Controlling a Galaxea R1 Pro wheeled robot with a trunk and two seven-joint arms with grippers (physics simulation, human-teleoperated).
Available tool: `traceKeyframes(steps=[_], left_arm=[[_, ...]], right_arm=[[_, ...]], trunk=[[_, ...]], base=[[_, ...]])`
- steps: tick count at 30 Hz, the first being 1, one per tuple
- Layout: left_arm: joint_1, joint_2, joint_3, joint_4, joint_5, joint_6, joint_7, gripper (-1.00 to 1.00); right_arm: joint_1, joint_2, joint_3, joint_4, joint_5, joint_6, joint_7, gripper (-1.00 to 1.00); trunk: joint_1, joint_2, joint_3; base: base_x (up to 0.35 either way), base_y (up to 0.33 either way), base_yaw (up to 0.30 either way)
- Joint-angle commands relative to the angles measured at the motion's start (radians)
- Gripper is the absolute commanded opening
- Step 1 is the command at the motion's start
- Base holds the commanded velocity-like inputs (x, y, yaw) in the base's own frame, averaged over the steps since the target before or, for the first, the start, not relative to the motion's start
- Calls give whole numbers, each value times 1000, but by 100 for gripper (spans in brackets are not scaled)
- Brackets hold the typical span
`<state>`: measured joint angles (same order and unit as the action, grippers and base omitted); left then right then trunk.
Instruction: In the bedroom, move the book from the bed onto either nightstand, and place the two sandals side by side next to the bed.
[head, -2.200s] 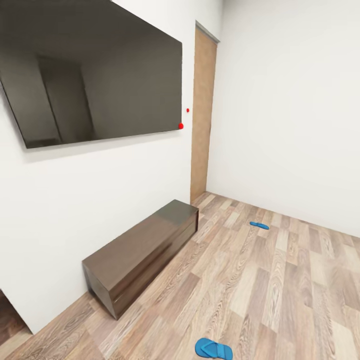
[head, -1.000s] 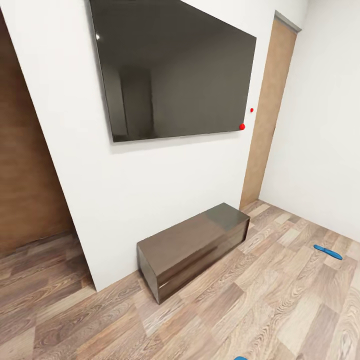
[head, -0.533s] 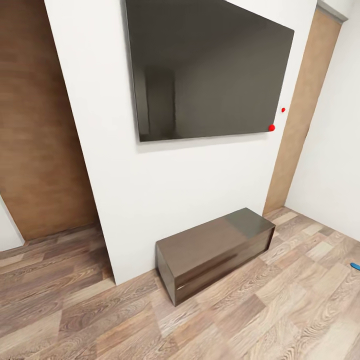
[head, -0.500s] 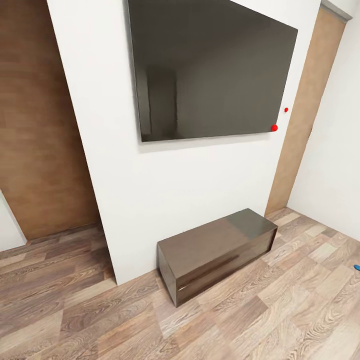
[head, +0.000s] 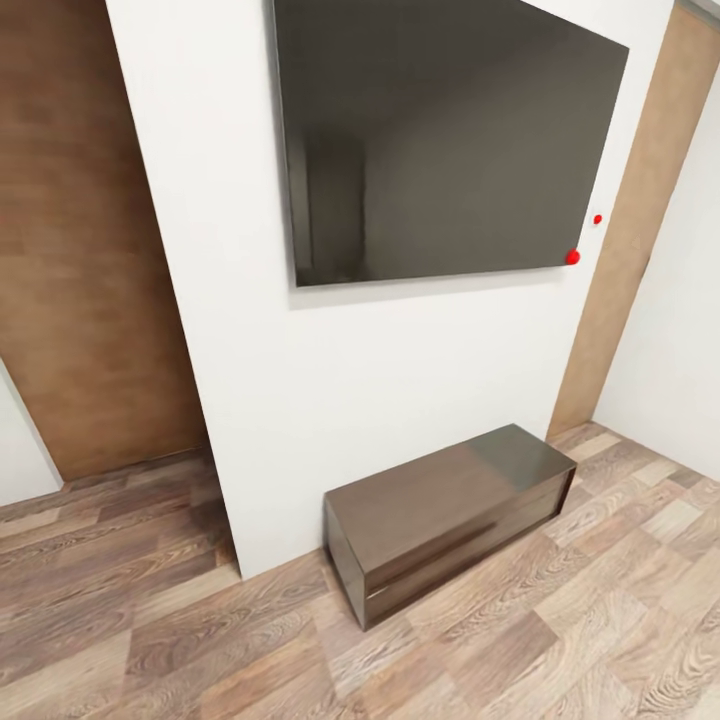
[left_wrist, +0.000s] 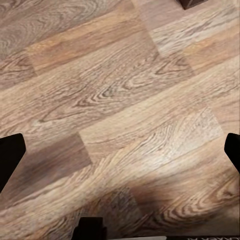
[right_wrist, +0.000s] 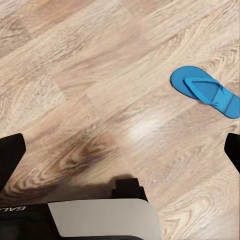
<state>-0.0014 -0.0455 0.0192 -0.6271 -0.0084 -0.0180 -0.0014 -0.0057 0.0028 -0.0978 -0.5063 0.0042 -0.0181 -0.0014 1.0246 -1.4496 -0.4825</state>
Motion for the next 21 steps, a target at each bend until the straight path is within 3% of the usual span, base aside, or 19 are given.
traceKeyframes(steps=[1, 9, 14, 21], left_arm=[[0, -1, 2, -1, -1, -2, 0, 100], [0, -1, 2, 0, -1, -2, 0, 100], [0, -1, 2, 0, -1, -2, 0, 100], [0, -1, 3, 0, 1, -2, 0, 100]], right_arm=[[0, 0, -2, 0, 0, -2, 0, 100], [0, 0, -2, 0, -1, -2, 0, 100], [0, 0, -2, 0, -2, -2, 0, 100], [0, 0, -2, 0, -4, -2, 0, 100]], trunk=[[0, 0, -1], [0, 0, -1], [0, 0, -1], [0, 0, -1]], base=[[258, 108, 1], [240, 104, 0], [81, 22, 0], [277, 2, 0]])
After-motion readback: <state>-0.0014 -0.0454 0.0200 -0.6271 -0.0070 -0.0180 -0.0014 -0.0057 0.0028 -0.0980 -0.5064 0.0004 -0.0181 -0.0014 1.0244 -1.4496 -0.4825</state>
